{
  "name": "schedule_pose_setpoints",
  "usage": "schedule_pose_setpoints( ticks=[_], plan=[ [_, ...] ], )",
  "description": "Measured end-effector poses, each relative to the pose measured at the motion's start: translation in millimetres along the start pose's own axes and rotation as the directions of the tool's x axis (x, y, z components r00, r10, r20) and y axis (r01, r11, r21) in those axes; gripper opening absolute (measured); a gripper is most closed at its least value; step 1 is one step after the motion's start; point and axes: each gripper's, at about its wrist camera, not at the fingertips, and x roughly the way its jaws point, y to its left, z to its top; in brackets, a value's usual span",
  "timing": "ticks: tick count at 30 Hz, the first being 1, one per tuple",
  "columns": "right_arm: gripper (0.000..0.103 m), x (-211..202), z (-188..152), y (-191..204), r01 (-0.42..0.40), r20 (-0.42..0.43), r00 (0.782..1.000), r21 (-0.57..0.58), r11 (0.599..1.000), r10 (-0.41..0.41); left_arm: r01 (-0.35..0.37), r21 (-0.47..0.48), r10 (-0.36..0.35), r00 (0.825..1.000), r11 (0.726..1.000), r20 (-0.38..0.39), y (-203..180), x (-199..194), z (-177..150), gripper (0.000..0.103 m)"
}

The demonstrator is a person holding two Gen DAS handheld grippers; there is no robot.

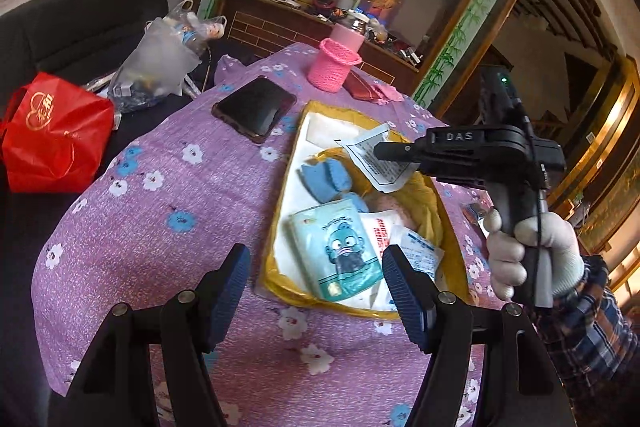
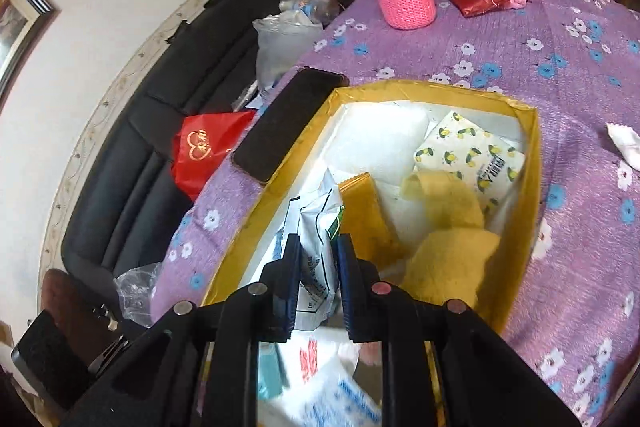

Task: Organize soft objects
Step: 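Drop the small white packet into the box with the right tool, then move both tools back over the remaining pile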

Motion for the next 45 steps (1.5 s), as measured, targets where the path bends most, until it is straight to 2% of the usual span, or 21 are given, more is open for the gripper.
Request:
schedule_pose_setpoints(
  ticks=[7,9,11,15,20,25,30,38,45],
  plan=[
    [0.02,19,8,-3,0.086,0.004,0.996,-0.002,0.996,-0.086,-0.014,-0.01,0.014,1.0,1.0,0.0,6,2,-2,0.073],
    [0.03,20,10,-5,0.13,0.021,0.991,-0.009,0.992,-0.13,-0.022,-0.007,0.022,1.0,1.0,-0.002,6,2,-2,0.074],
    [0.046,20,11,-5,0.16,0.034,0.987,-0.028,0.987,-0.159,-0.029,0.001,0.029,1.0,1.0,-0.001,2,1,-1,0.075],
    [0.048,1,8,1,0.169,0.094,0.982,-0.057,0.984,-0.163,-0.044,0.031,0.044,0.999,0.999,-0.002,-10,1,-1,0.076],
    [0.06,-36,-6,12,0.197,0.174,0.969,-0.124,0.973,-0.174,-0.076,0.115,0.077,0.997,0.99,0.001,-37,0,-4,0.076],
    [0.061,-78,-40,8,0.256,0.248,0.946,-0.184,0.949,-0.207,-0.162,0.228,0.162,0.987,0.96,0.017,-74,5,-9,0.076],
    [0.067,-111,-72,-7,0.297,0.282,0.929,-0.187,0.936,-0.239,-0.244,0.314,0.247,0.968,0.917,0.033,-109,15,-17,0.076],
    [0.069,-148,-114,-28,0.362,0.324,0.902,-0.206,0.909,-0.285,-0.292,0.403,0.303,0.952,0.867,0.038,-162,23,-26,0.076],
    [0.073,-193,-139,-70,0.394,0.372,0.871,-0.137,0.909,-0.321,-0.284,0.482,0.298,0.953,0.829,0.051,-208,32,-32,0.076]
  ],
)
